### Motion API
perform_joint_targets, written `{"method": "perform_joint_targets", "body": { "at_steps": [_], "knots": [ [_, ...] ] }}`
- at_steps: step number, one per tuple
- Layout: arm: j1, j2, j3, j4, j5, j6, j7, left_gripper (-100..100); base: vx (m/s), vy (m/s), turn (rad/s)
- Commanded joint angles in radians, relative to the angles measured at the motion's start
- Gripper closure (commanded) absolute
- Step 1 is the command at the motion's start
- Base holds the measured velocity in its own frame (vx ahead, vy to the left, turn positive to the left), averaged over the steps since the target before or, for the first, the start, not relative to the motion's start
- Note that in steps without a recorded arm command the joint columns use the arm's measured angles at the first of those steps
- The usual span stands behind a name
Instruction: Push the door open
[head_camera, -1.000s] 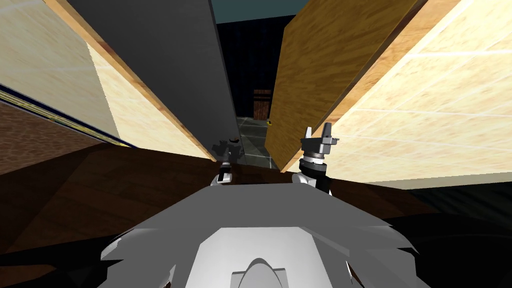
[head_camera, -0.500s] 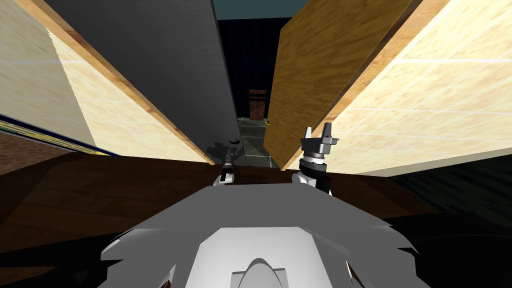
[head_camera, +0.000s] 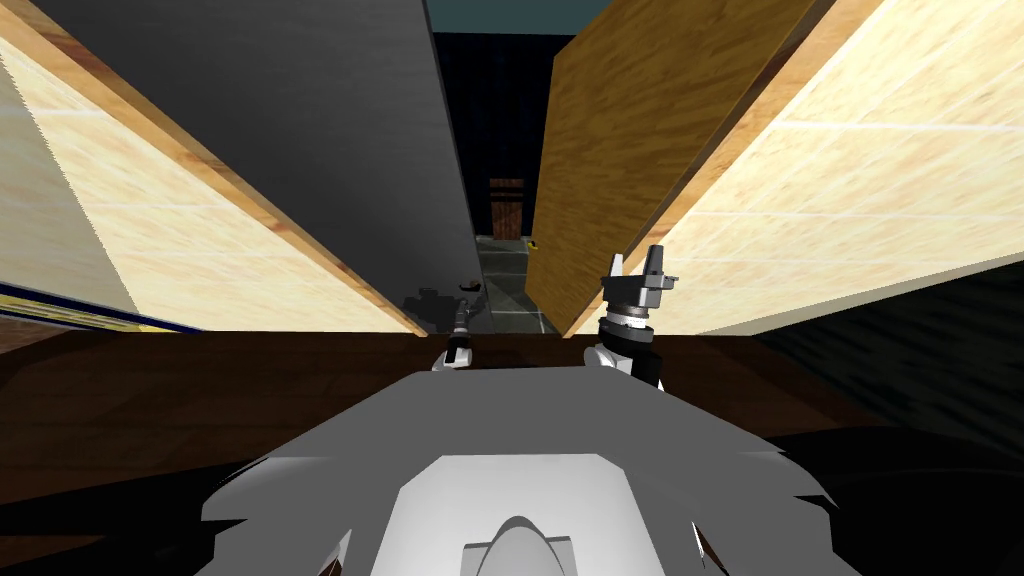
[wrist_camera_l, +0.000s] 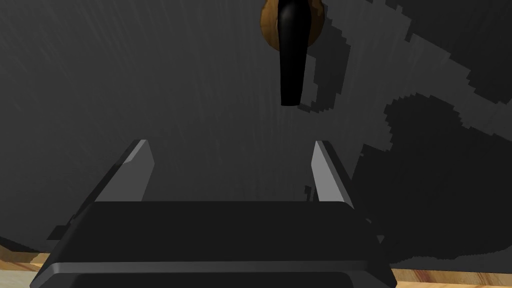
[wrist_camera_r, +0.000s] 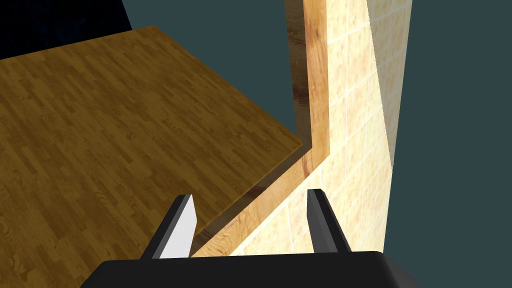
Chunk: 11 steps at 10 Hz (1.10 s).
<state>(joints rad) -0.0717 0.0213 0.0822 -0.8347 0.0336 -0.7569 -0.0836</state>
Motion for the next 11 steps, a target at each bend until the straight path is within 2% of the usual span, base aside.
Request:
{"method": "perform_joint_targets", "body": {
  "at_steps": [1,4,7,9,10,11],
  "knots": [
    [-0.013,-0.007,0.002,0.033,0.002,-0.007,0.0,-100,0.044,0.159,-0.125],
    [-0.029,-0.022,0.003,0.075,0.005,-0.012,-0.001,-100,0.011,0.112,-0.091],
    [-0.051,-0.05,0.006,0.134,0.01,-0.019,-0.002,-100,0.021,0.145,-0.138],
    [-0.055,-0.056,0.006,0.145,0.011,-0.021,-0.002,-100,0.003,0.09,-0.047],
    [-0.061,-0.067,0.007,0.163,0.012,-0.023,-0.003,-100,0.004,0.061,-0.095],
    [-0.062,-0.061,0.007,0.16,0.012,-0.023,-0.002,-100,0.003,0.034,-0.029]
  ]
}}
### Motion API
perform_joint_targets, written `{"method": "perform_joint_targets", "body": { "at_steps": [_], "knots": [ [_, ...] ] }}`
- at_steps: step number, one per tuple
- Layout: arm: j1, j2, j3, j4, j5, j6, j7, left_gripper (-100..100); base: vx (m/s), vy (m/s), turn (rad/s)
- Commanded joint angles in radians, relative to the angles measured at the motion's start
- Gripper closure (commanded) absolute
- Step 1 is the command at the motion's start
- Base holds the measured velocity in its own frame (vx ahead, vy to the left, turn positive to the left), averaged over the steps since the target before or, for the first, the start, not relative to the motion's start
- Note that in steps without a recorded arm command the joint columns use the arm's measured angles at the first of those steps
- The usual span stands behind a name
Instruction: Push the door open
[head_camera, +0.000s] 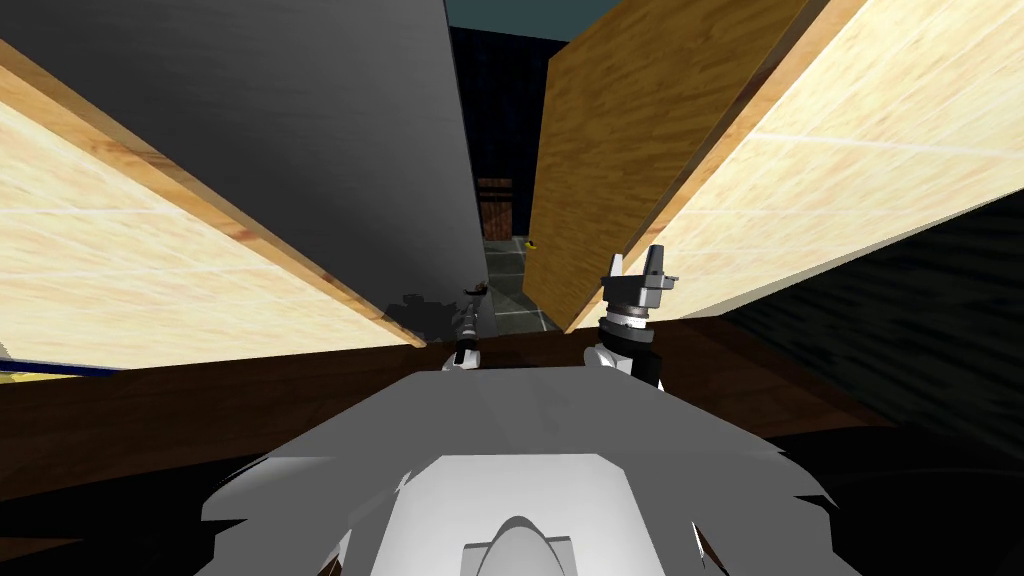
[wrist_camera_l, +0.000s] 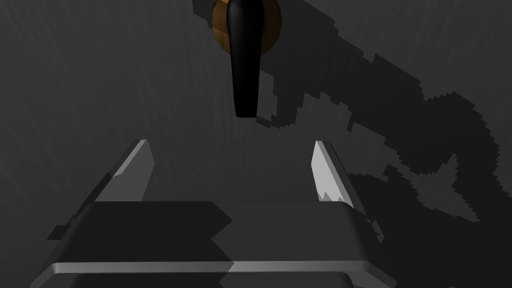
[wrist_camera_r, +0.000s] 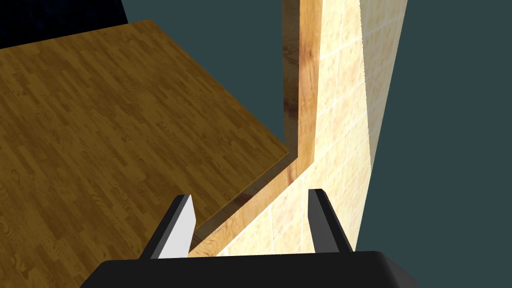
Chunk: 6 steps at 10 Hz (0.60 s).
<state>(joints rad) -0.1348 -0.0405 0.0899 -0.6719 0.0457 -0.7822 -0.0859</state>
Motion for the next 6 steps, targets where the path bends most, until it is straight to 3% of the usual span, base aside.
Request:
{"method": "perform_joint_targets", "body": {
  "at_steps": [1,4,6],
  "knots": [
    [-0.001,0.031,0.002,0.002,0.001,-0.001,0.001,-100,0.069,0.026,-0.016],
    [-0.002,0.062,0.006,0.006,0.004,-0.004,0.002,-100,0.168,0.014,-0.024],
    [-0.003,0.062,0.009,0.008,0.006,-0.005,0.002,-100,0.191,0.02,-0.017]
  ]
}}
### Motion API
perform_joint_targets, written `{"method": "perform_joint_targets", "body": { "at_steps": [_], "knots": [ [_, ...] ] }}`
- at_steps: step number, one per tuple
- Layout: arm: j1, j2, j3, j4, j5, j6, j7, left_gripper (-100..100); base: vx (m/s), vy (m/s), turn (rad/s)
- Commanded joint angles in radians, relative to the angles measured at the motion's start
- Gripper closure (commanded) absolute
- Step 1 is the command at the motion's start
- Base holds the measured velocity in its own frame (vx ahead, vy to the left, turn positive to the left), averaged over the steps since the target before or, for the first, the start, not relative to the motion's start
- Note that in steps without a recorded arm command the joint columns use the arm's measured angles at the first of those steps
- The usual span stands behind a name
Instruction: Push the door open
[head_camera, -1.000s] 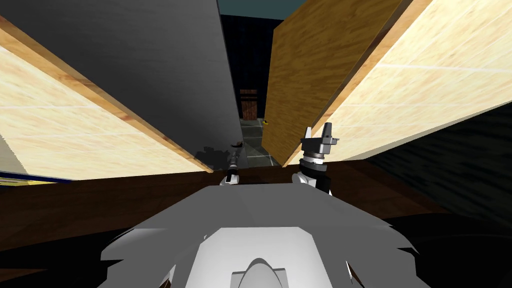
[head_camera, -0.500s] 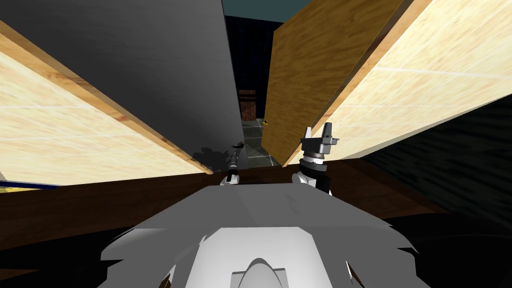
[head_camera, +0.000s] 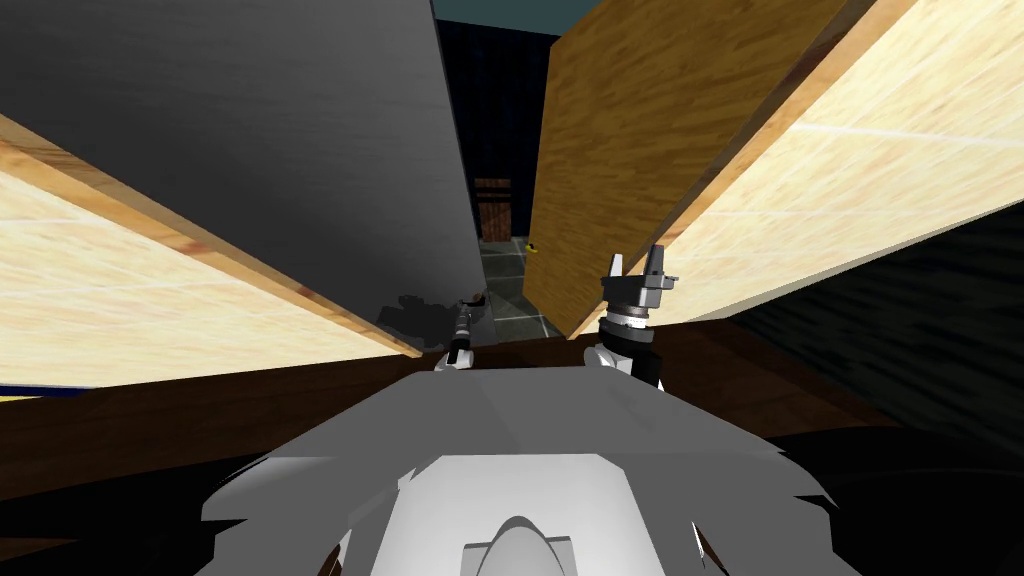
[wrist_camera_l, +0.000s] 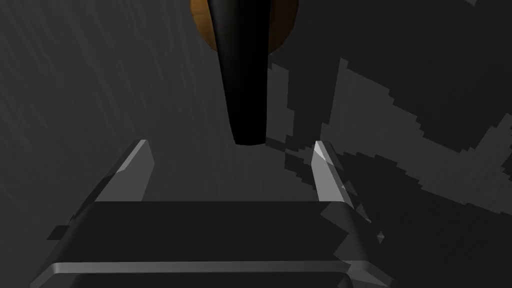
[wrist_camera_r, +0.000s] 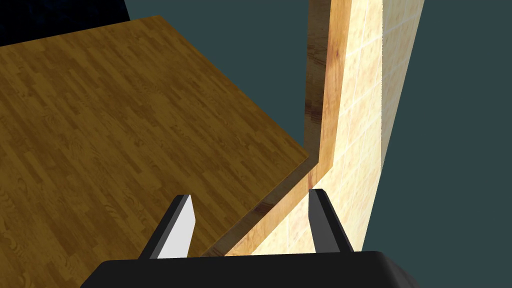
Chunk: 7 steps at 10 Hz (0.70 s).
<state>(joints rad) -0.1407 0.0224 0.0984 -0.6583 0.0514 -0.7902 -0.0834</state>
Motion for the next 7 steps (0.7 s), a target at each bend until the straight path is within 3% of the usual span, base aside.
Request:
{"method": "perform_joint_targets", "body": {
  "at_steps": [1,3,4,5,7],
  "knots": [
    [0.003,-0.007,0.002,-0.004,0.001,0.002,0.0,-100,0.207,0.005,-0.024],
    [0.002,-0.043,0.005,-0.001,0.004,-0.001,0.001,-100,0.194,0.008,-0.028],
    [0.004,-0.034,0.004,-0.008,0.003,0.003,0.0,-100,0.085,-0.002,-0.003],
    [0.004,-0.034,0.004,-0.008,0.003,0.003,0.0,100,-0.011,0.0,0.005],
    [0.004,-0.034,0.004,-0.008,0.003,0.003,0.0,100,-0.021,0.002,-0.011]
  ]
}}
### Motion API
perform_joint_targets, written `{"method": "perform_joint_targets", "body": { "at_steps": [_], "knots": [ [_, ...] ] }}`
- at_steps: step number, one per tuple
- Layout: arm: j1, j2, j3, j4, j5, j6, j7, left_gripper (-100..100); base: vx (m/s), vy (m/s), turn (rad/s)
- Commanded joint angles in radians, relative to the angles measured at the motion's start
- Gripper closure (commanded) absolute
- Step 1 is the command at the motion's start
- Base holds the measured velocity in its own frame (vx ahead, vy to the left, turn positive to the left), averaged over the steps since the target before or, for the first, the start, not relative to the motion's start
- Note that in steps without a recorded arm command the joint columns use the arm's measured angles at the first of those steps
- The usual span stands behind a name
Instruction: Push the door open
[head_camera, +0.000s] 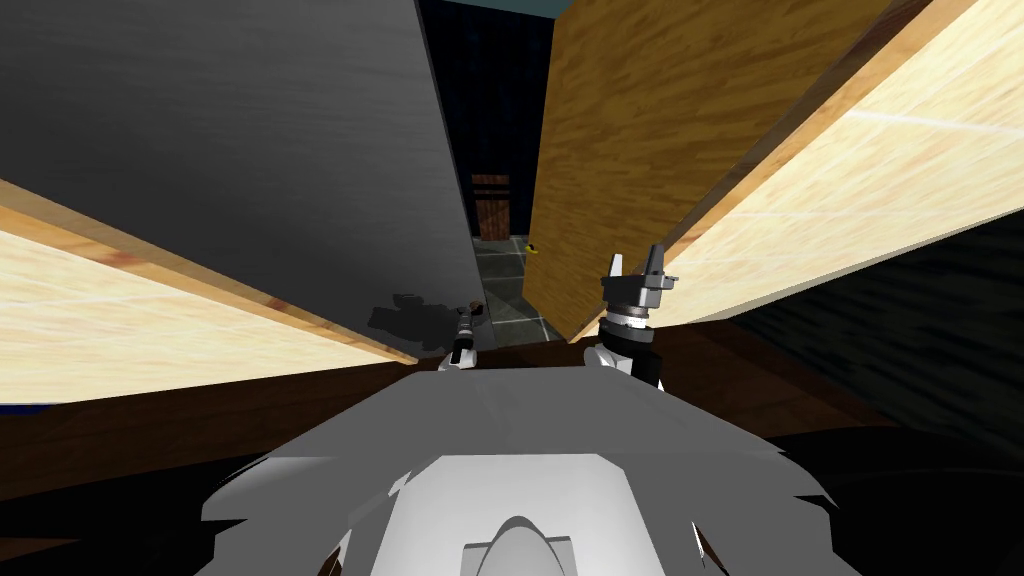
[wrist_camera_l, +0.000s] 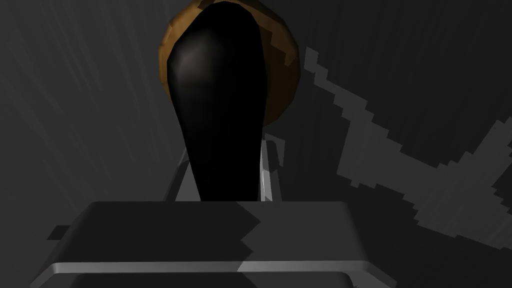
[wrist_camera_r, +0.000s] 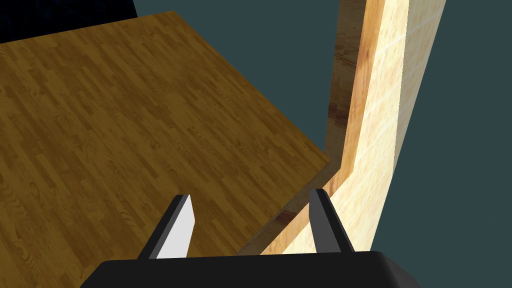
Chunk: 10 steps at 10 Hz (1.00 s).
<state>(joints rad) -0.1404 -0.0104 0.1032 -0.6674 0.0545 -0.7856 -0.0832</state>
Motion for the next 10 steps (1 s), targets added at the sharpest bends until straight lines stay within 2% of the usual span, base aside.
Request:
{"method": "perform_joint_targets", "body": {
  "at_steps": [1,3,4,6,8,9,10],
  "knots": [
    [0.004,-0.001,-0.001,0.001,-0.001,-0.002,0.0,100,0.0,0.0,0.0],
    [0.004,-0.001,-0.001,0.001,-0.001,-0.002,0.0,100,0.0,0.0,0.0],
    [-0.001,0.016,0.011,0.001,0.006,-0.001,-0.007,100,0.106,-0.011,0.018],
    [-0.002,0.026,0.021,0.001,0.011,-0.002,-0.013,100,0.152,-0.03,0.042],
    [-0.002,0.026,0.021,0.001,0.011,-0.002,-0.013,100,0.085,-0.012,0.0],
    [-0.003,0.04,0.036,0.002,0.02,-0.004,-0.021,100,0.132,-0.051,0.043],
    [-0.003,0.044,0.04,0.002,0.022,-0.004,-0.024,100,0.191,-0.048,0.058]
  ]
}}
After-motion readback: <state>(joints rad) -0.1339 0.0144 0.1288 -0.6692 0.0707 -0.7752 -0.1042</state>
